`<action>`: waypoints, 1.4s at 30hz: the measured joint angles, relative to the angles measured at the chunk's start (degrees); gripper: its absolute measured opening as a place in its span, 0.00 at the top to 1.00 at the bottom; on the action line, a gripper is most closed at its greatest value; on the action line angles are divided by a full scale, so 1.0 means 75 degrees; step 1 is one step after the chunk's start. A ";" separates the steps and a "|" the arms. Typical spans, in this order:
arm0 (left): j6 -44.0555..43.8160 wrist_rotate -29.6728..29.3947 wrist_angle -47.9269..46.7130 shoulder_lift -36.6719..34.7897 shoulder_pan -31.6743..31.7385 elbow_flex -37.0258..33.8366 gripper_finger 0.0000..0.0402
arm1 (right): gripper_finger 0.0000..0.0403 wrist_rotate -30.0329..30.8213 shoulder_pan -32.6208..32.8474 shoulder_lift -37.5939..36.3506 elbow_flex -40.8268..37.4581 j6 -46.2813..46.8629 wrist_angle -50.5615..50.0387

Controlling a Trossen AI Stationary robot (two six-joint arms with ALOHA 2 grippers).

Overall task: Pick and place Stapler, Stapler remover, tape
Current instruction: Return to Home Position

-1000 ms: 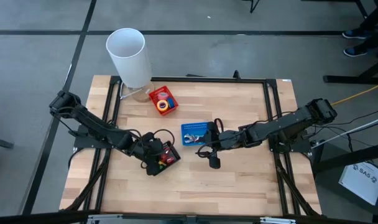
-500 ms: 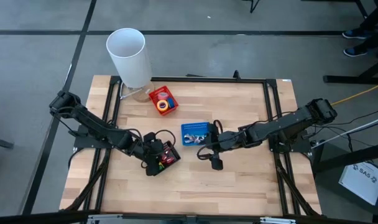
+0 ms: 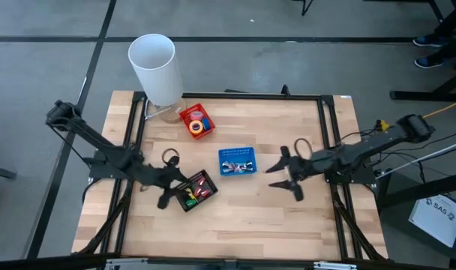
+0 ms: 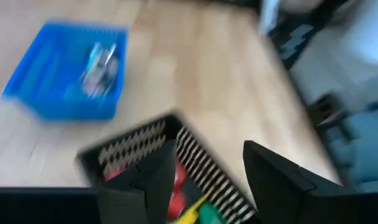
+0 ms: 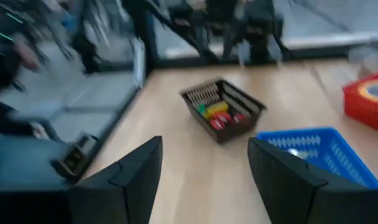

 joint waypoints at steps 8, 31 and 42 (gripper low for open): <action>0.1614 0.1650 0.3904 -0.1635 0.0373 -0.2174 0.55 | 0.41 -0.0113 0.0201 -0.1577 -0.1672 0.0004 0.1544; 0.2159 0.3094 0.2120 -0.5789 0.2624 -0.3204 0.55 | 0.41 -0.1671 -0.0684 -0.4867 -0.3375 -0.0293 0.0594; 0.2342 0.2939 -0.0449 -0.7425 0.2948 -0.2554 0.55 | 0.41 -0.1742 -0.1270 -0.6466 -0.3363 -0.0871 -0.1152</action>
